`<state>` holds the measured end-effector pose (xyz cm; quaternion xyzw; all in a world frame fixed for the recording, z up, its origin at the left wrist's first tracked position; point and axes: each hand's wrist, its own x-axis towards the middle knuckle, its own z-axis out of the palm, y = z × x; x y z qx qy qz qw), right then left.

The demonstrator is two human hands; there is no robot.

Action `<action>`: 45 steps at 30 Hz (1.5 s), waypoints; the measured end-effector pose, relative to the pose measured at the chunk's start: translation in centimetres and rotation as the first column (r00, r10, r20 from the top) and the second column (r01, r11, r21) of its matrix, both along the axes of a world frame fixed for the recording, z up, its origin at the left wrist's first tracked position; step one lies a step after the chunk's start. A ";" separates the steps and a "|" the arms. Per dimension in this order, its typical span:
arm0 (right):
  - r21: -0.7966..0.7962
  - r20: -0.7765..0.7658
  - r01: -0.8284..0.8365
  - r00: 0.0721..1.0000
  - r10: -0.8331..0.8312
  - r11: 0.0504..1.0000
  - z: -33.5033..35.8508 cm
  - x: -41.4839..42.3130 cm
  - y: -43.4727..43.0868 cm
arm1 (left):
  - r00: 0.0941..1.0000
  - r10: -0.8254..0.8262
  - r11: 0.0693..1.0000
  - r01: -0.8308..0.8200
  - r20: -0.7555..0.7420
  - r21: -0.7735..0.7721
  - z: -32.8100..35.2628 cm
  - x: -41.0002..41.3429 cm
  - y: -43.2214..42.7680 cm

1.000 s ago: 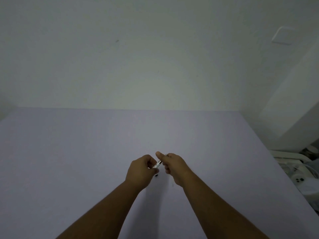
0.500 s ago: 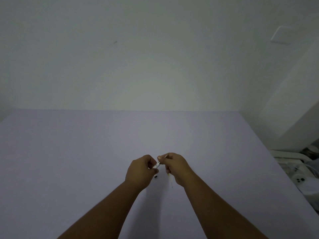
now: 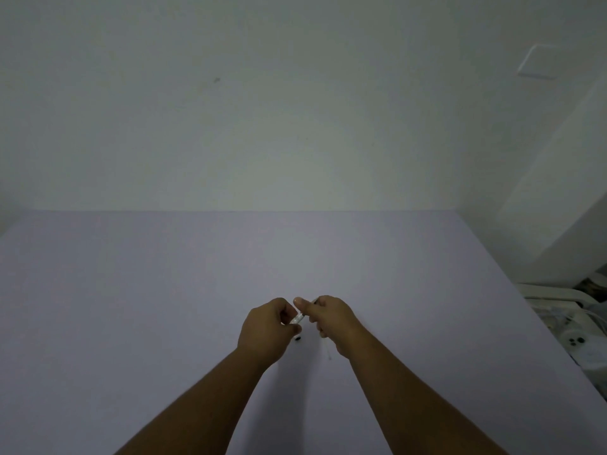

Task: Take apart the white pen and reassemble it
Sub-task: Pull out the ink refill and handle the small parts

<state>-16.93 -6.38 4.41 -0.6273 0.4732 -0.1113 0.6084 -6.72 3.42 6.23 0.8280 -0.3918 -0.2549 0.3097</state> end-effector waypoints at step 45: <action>-0.311 -0.469 -0.234 0.881 0.066 0.921 -5.6 4.3 -2.1 | 0.707 0.301 0.949 -0.291 -0.640 0.125 -4.8 4.0 1.3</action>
